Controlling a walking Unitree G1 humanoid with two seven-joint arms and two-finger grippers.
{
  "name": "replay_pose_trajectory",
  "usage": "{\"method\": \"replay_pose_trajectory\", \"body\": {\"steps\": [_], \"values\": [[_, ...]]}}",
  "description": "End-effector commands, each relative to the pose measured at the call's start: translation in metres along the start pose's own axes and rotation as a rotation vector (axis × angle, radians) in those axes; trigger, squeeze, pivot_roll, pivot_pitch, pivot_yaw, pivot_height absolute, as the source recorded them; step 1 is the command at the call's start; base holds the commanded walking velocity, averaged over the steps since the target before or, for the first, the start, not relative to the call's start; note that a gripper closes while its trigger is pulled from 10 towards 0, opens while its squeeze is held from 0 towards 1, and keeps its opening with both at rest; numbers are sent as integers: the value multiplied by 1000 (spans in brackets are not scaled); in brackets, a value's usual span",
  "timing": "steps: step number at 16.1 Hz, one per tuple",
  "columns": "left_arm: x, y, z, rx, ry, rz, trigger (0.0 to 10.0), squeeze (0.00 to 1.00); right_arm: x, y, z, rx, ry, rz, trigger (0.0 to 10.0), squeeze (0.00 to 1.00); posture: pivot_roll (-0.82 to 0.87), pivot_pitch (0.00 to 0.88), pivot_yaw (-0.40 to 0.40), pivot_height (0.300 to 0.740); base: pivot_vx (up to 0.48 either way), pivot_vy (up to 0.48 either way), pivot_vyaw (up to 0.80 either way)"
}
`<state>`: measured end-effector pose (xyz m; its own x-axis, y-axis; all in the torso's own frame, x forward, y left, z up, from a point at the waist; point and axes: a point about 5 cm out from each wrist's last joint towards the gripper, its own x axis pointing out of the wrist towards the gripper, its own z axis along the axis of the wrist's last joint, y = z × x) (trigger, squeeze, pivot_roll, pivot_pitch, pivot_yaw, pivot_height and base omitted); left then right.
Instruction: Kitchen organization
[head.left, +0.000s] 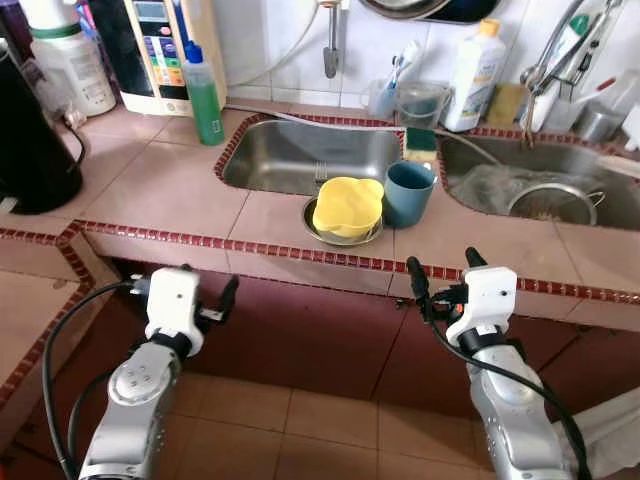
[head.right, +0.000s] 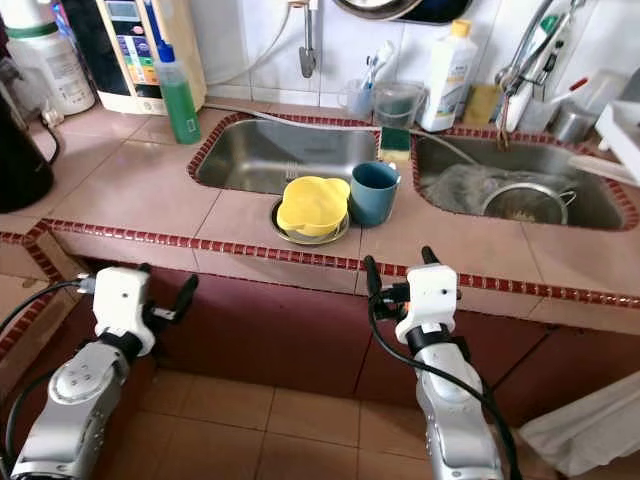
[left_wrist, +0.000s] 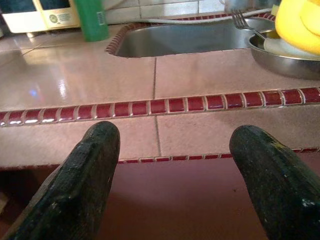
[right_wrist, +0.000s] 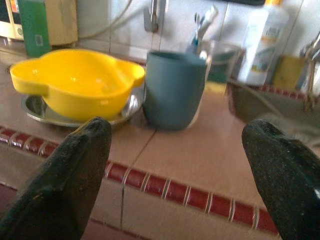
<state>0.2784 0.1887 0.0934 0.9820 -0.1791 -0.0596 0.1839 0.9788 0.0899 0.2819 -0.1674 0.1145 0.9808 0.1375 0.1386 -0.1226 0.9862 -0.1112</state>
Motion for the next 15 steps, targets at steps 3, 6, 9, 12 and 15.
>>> {"method": "replay_pose_trajectory", "body": {"steps": [3,6,9,12,15], "values": [[5,3,18,4,-66,7,10000,0,7,-5,13,-14,-39,-3,10000,0,-49,0,-15,732,0,0,0],[0,-3,17,49,-69,-44,10000,0,3,-8,10,-20,-28,-5,10000,0,-50,0,-13,732,0,0,0],[-1,-5,19,67,-84,-57,10000,0,3,-6,10,-16,-27,-6,10000,0,-47,0,-14,732,0,0,0],[1,-8,24,74,-106,-72,10000,0,6,-1,12,-15,-34,15,10000,0,-41,0,-22,732,0,0,0],[0,-12,27,66,-124,-95,10000,0,8,-3,13,-17,-38,14,10000,0,-43,0,-23,732,0,-480,0]]}}
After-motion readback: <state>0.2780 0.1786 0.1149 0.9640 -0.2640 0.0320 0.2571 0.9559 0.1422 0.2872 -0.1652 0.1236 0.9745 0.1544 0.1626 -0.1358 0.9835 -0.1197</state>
